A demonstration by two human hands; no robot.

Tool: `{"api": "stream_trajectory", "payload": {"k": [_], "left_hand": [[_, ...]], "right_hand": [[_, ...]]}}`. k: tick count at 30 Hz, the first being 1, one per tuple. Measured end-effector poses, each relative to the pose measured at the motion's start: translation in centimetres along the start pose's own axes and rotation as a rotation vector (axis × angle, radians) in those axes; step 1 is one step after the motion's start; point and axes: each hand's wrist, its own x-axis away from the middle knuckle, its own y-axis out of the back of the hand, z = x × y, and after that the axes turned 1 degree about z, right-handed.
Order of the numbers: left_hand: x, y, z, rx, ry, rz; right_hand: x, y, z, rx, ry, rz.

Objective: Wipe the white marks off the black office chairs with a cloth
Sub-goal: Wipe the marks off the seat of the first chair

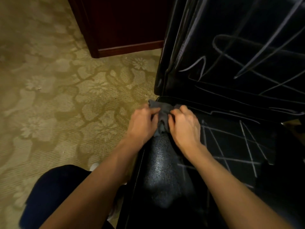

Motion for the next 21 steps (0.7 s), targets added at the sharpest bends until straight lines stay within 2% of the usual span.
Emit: {"api": "stream_trajectory", "payload": {"k": [4, 8, 11, 15, 21], "left_hand": [[5.8, 1.5, 0.8, 0.019, -0.112, 0.03], [3.0, 1.2, 0.1, -0.036, -0.146, 0.006], [-2.3, -0.3, -1.2, -0.102, -0.117, -0.037], [-6.1, -1.7, -2.9, -0.154, -0.026, 0.026], [1.0, 0.3, -2.4, -0.208, -0.184, 0.1]], "right_hand": [[5.4, 0.9, 0.1, -0.06, 0.088, -0.013], [2.4, 0.4, -1.0, -0.018, 0.167, -0.047], [-2.3, -0.3, -2.2, 0.034, 0.059, -0.056], [-4.8, -0.4, -2.6, 0.052, -0.074, -0.009], [1.7, 0.5, -2.4, 0.019, -0.016, -0.014]]}}
